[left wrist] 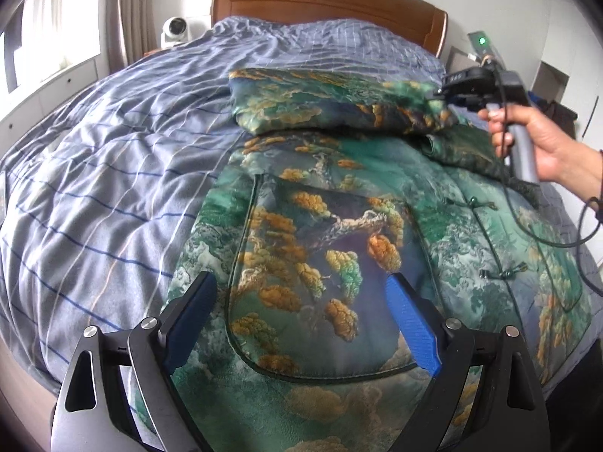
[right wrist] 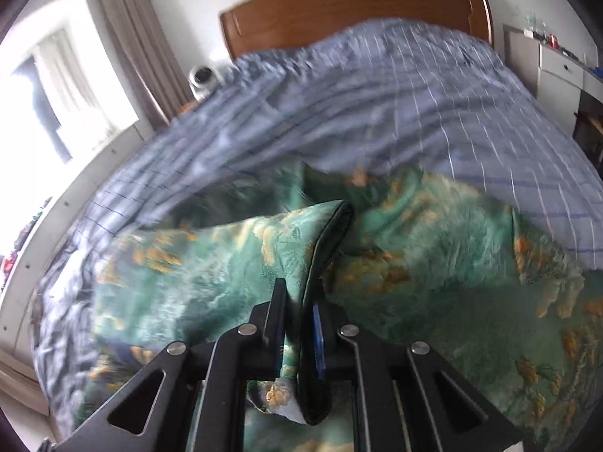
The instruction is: Fold large clothes
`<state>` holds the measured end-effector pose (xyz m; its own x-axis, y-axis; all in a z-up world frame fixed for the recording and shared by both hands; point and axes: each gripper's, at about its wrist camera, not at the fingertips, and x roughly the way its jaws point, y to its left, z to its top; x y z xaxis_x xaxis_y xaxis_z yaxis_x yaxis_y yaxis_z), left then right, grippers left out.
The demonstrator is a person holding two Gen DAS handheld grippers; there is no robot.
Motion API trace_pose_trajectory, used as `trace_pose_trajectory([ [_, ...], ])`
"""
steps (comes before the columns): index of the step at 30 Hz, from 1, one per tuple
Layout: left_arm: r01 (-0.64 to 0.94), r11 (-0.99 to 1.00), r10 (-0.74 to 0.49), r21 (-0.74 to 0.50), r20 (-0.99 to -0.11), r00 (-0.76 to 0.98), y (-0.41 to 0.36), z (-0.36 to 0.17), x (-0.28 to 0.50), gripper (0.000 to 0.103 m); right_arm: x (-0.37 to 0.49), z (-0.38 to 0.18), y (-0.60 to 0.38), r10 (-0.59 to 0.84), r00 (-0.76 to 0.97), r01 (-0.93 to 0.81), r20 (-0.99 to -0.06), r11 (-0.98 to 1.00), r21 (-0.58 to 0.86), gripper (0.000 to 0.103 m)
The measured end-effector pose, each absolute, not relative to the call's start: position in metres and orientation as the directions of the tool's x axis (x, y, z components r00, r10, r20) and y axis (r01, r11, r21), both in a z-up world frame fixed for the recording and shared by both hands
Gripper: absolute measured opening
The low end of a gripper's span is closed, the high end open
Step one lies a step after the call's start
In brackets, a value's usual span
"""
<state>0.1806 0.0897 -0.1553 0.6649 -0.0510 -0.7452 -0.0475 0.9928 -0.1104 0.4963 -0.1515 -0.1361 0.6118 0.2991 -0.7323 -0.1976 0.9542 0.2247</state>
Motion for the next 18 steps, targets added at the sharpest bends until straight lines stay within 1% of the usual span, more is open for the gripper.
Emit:
trace_pose_trajectory([
  [4,-0.039,0.993,-0.055,-0.108,-0.748,0.662,0.087,-0.155,0.181,0.092,0.493,-0.167,-0.156,0.279,0.586,-0.17,-0.761,0.96,0.221,0.012],
  [6,-0.037,0.994,-0.056,-0.106,-0.75,0.659,0.085,-0.155,0.183,0.092,0.492,-0.177,-0.155,0.258,0.581,-0.171,-0.772,0.966,0.193,0.014],
  [7,-0.036,0.994,-0.054,-0.103,-0.753,0.656,0.083,-0.156,0.184,0.092,0.491,-0.18,-0.154,0.248,0.58,-0.172,-0.776,0.968,0.18,0.02],
  [9,-0.038,0.995,-0.045,-0.091,-0.755,0.654,0.081,-0.156,0.184,0.092,0.487,-0.179,-0.151,0.222,0.585,-0.174,-0.78,0.974,0.146,0.027],
  [11,-0.036,0.996,-0.041,-0.085,-0.757,0.653,0.081,-0.155,0.184,0.092,0.485,-0.174,-0.149,0.204,0.587,-0.187,-0.784,0.976,0.114,0.041],
  [13,-0.038,0.995,-0.043,-0.09,-0.757,0.652,0.081,-0.154,0.184,0.092,0.475,-0.164,-0.148,0.187,0.607,-0.205,-0.772,0.976,0.075,0.043],
  [16,-0.04,0.995,-0.046,-0.096,-0.755,0.654,0.081,-0.153,0.183,0.092,0.459,-0.144,-0.147,0.162,0.668,-0.219,-0.726,0.976,0.017,0.043],
  [18,-0.04,0.995,-0.047,-0.096,-0.759,0.649,0.081,-0.152,0.185,0.092,0.45,-0.131,-0.144,0.196,0.687,-0.248,-0.7,0.968,0.028,0.043],
])
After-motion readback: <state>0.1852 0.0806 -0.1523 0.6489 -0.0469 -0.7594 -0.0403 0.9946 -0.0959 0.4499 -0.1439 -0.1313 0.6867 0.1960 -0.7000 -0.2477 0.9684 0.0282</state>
